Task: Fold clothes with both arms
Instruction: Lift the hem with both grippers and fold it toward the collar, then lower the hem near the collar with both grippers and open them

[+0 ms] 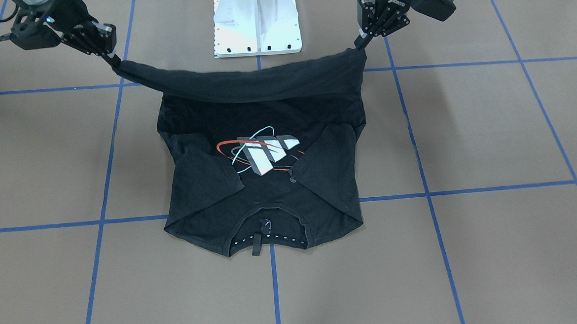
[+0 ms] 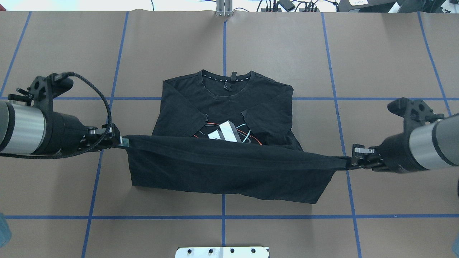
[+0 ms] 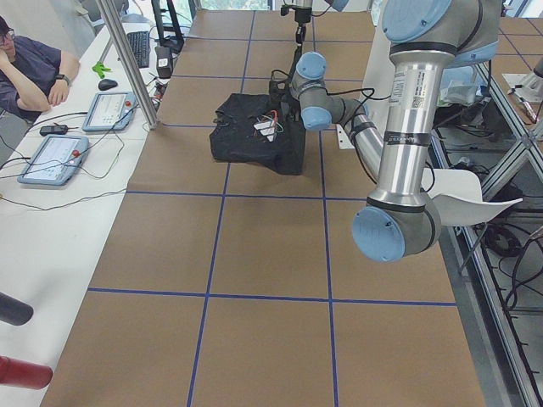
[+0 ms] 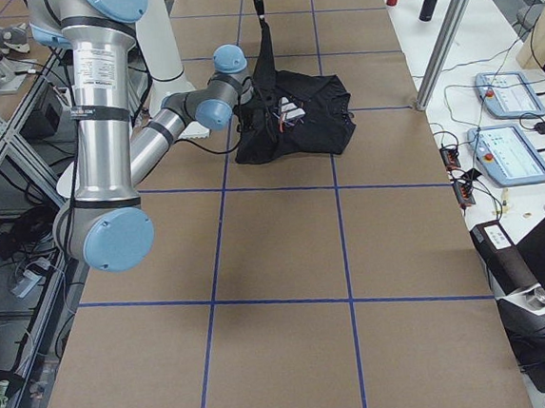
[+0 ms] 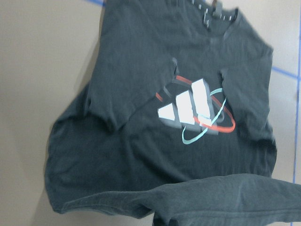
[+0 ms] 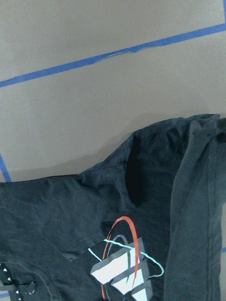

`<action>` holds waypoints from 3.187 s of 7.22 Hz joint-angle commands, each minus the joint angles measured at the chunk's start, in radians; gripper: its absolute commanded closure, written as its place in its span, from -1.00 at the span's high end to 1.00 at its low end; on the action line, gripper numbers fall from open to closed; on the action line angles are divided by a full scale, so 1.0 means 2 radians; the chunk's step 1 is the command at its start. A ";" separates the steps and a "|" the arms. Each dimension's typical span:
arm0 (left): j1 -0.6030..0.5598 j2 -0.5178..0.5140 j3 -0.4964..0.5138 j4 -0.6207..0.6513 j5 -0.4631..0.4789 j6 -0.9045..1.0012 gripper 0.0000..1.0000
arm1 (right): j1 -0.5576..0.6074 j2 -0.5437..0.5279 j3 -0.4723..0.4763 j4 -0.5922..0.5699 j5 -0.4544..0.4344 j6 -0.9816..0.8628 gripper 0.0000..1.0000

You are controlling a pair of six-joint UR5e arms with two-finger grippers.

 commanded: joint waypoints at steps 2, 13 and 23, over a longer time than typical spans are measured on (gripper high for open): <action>-0.040 -0.058 0.076 0.004 0.001 0.031 -1.00 | 0.039 0.114 -0.066 -0.086 -0.002 -0.039 -1.00; -0.062 -0.227 0.433 -0.075 0.077 0.119 -1.00 | 0.092 0.314 -0.387 -0.081 -0.018 -0.159 -1.00; -0.064 -0.236 0.467 -0.076 0.078 0.205 -1.00 | 0.095 0.305 -0.420 -0.073 -0.024 -0.216 -1.00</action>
